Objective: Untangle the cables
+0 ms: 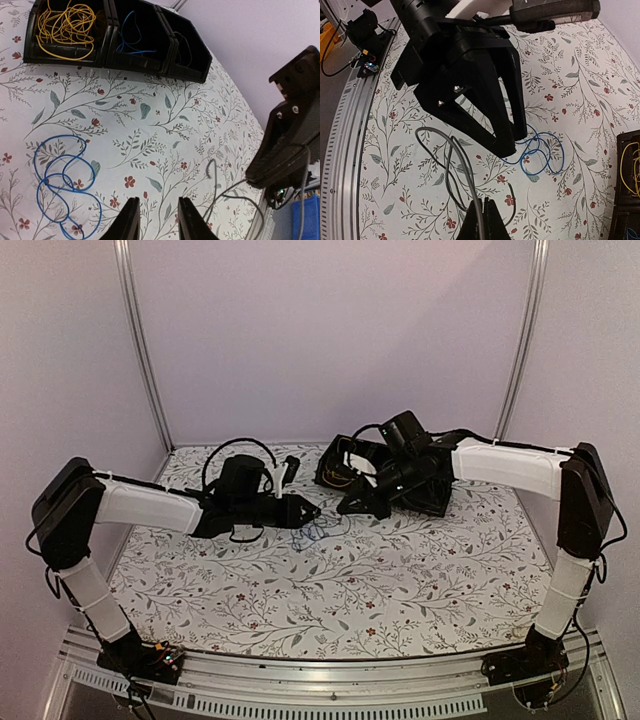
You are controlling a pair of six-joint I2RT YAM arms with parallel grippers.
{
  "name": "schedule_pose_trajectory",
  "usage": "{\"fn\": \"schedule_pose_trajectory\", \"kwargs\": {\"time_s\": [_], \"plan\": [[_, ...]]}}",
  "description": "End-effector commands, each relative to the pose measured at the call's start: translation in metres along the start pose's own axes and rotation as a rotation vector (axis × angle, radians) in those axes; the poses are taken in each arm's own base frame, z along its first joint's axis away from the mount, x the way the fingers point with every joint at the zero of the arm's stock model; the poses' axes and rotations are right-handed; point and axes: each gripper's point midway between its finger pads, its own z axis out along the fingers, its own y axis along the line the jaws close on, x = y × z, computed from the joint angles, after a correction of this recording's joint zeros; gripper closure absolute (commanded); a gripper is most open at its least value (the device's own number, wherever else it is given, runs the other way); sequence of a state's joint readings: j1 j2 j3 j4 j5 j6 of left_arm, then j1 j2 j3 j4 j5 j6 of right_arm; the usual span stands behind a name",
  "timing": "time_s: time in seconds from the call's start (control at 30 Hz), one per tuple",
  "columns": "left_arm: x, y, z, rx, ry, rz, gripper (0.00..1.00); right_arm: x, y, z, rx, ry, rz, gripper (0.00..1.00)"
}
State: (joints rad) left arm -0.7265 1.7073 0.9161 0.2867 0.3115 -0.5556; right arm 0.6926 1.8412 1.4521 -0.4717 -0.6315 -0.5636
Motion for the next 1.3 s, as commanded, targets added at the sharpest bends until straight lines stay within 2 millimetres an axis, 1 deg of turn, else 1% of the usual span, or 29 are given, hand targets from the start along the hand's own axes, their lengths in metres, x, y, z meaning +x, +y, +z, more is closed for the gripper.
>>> {"fn": "schedule_pose_trajectory", "kwargs": {"time_s": [0.0,0.07,0.13,0.17,0.2,0.23,0.33,0.47,0.53,0.57,0.63,0.7,0.77,0.83,0.9,0.97,1.0,1.07,1.13,1.23,1.27], "plan": [[-0.036,-0.018,0.004,0.054,-0.124,0.003,0.7,-0.009,-0.006,-0.004,0.012,-0.01,0.044,1.0],[-0.034,-0.007,0.0,0.0,-0.134,-0.031,0.69,-0.01,-0.016,-0.006,0.054,0.0,0.054,1.0],[-0.027,0.005,-0.011,-0.06,-0.157,-0.072,0.67,-0.013,-0.025,-0.009,0.09,0.001,0.074,1.0],[-0.018,0.017,-0.018,-0.111,-0.167,-0.093,0.66,-0.015,-0.028,-0.011,0.105,-0.003,0.079,1.0],[-0.012,0.022,-0.025,-0.134,-0.178,-0.098,0.64,-0.016,-0.033,-0.013,0.126,-0.007,0.088,1.0],[-0.005,0.023,-0.031,-0.14,-0.189,-0.087,0.62,-0.017,-0.036,-0.014,0.141,-0.012,0.096,1.0],[0.008,0.016,-0.044,-0.117,-0.204,-0.048,0.58,-0.022,-0.043,-0.018,0.177,-0.025,0.121,1.0],[0.018,-0.013,-0.042,0.001,-0.178,0.051,0.56,-0.023,-0.054,-0.02,0.204,-0.031,0.151,1.0],[0.015,-0.032,-0.04,0.057,-0.203,0.119,0.53,-0.023,-0.058,-0.021,0.206,-0.036,0.174,1.0],[0.013,-0.039,-0.039,0.069,-0.218,0.144,0.51,-0.023,-0.06,-0.021,0.205,-0.039,0.181,1.0],[0.005,-0.045,-0.034,0.076,-0.251,0.162,0.49,-0.024,-0.061,-0.022,0.203,-0.043,0.189,1.0],[-0.004,-0.049,-0.026,0.085,-0.27,0.16,0.48,-0.025,-0.061,-0.022,0.202,-0.044,0.192,1.0],[-0.012,-0.057,-0.017,0.117,-0.283,0.17,0.48,-0.026,-0.061,-0.024,0.206,-0.045,0.192,1.0],[-0.021,-0.057,-0.01,0.107,-0.301,0.156,0.48,-0.026,-0.06,-0.024,0.204,-0.045,0.192,1.0],[-0.029,-0.048,-0.003,0.055,-0.322,0.121,0.49,-0.026,-0.058,-0.025,0.199,-0.045,0.194,1.0],[-0.035,-0.037,0.004,0.001,-0.333,0.09,0.53,-0.028,-0.056,-0.027,0.193,-0.051,0.19,1.0],[-0.036,-0.033,0.008,-0.012,-0.334,0.083,0.58,-0.029,-0.055,-0.028,0.192,-0.054,0.187,1.0],[-0.037,-0.029,0.014,-0.021,-0.332,0.078,0.77,-0.031,-0.054,-0.031,0.199,-0.056,0.185,1.0],[-0.036,-0.022,0.017,-0.033,-0.328,0.06,0.89,-0.029,-0.058,-0.035,0.226,-0.049,0.184,1.0],[-0.029,-0.011,0.017,-0.054,-0.312,0.038,1.0,-0.022,-0.071,-0.048,0.288,-0.04,0.192,1.0],[-0.027,-0.006,0.016,-0.067,-0.31,0.033,1.0,-0.018,-0.077,-0.053,0.307,-0.04,0.203,1.0]]}}
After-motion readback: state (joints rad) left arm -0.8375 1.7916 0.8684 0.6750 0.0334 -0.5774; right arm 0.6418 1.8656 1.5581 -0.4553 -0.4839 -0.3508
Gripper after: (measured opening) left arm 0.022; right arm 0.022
